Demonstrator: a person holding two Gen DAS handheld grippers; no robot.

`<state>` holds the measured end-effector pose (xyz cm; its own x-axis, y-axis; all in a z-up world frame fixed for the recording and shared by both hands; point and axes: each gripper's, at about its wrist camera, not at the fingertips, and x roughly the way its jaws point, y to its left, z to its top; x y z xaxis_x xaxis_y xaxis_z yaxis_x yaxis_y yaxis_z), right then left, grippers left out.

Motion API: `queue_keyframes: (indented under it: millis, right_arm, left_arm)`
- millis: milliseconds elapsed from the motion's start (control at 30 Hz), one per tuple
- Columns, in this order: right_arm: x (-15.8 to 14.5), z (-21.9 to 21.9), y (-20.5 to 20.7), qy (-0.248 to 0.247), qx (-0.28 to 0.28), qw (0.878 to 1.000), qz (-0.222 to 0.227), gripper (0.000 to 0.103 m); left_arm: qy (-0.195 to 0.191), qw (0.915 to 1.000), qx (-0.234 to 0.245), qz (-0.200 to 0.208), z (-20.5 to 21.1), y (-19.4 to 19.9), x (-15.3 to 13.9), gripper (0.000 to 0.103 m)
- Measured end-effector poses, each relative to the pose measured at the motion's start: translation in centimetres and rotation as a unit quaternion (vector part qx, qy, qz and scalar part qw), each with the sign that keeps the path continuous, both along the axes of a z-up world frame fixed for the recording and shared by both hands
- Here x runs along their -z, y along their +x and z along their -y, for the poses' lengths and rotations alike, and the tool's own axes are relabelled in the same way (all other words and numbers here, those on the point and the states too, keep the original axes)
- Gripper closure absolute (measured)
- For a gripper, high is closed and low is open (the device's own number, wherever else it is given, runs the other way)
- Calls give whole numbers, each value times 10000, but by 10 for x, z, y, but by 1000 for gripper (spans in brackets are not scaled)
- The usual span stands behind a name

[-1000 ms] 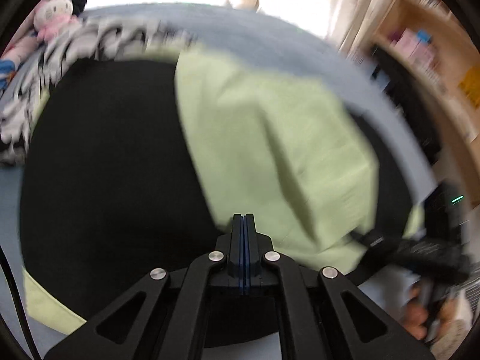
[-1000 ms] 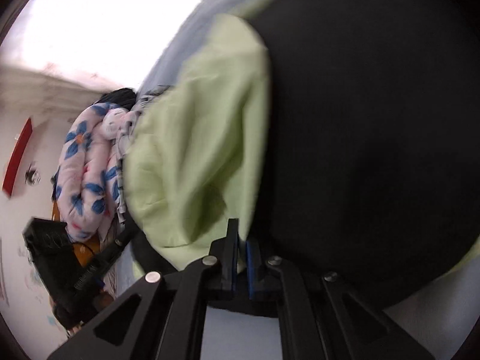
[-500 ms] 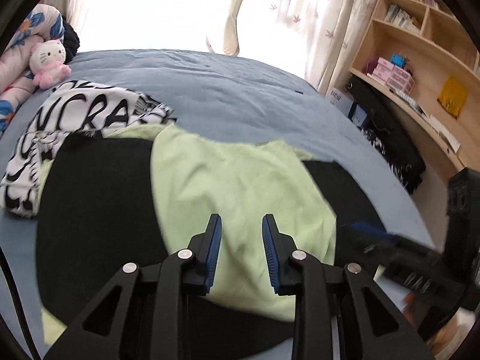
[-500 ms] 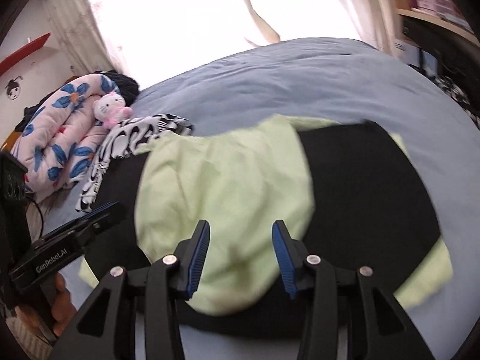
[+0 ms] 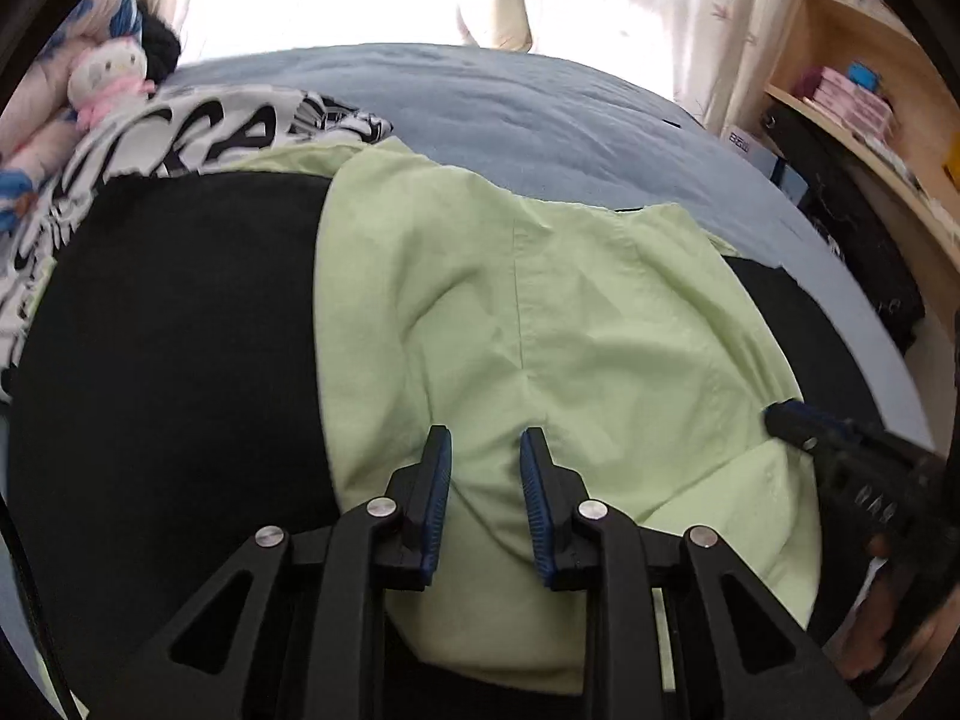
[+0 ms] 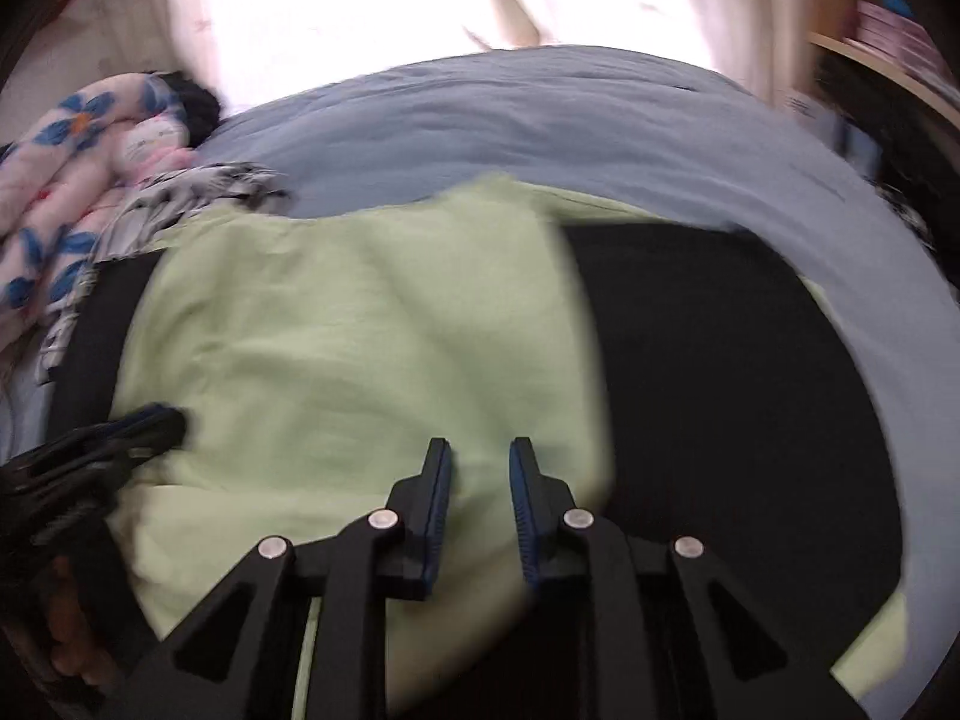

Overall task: Fold large clothes
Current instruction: 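Lay the green hood flat on the black bundle and smooth it with both grippers, then open both grippers and pull them back from the folded jacket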

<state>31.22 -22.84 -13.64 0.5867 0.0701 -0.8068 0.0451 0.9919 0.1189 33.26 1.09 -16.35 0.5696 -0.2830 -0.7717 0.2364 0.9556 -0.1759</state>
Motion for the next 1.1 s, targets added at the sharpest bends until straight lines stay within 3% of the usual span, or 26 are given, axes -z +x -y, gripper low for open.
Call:
queue_keyframes:
  millis: [67, 300, 533, 700, 1000, 1100]
  right_arm:
    - [0, 5, -5, 123, 7, 9999, 3, 84]
    - [-2, -17, -8, -424, 57, 9991, 4, 81]
    - [-24, -10, -22, 131, 123, 9998, -124, 81]
    - [-67, -13, -52, 264, 116, 9995, 159, 81]
    - [-175, -15, -131, 160, -78, 9957, 906, 81]
    - [-208, -12, -161, 118, -115, 9935, 1127, 73]
  left_arm:
    - [38, 10000, 17, 26, 2, -2, 1, 80]
    - [116, 9999, -42, -1, 5, -4, -4, 80]
    - [99, 9996, -133, -216, 0, -20, -24, 74]
    - [130, 9998, -158, -47, -6, -53, -62, 72]
    - [172, 9991, -122, 358, -16, -133, -141, 59]
    - [205, 9986, -151, 456, -22, -161, -163, 57]
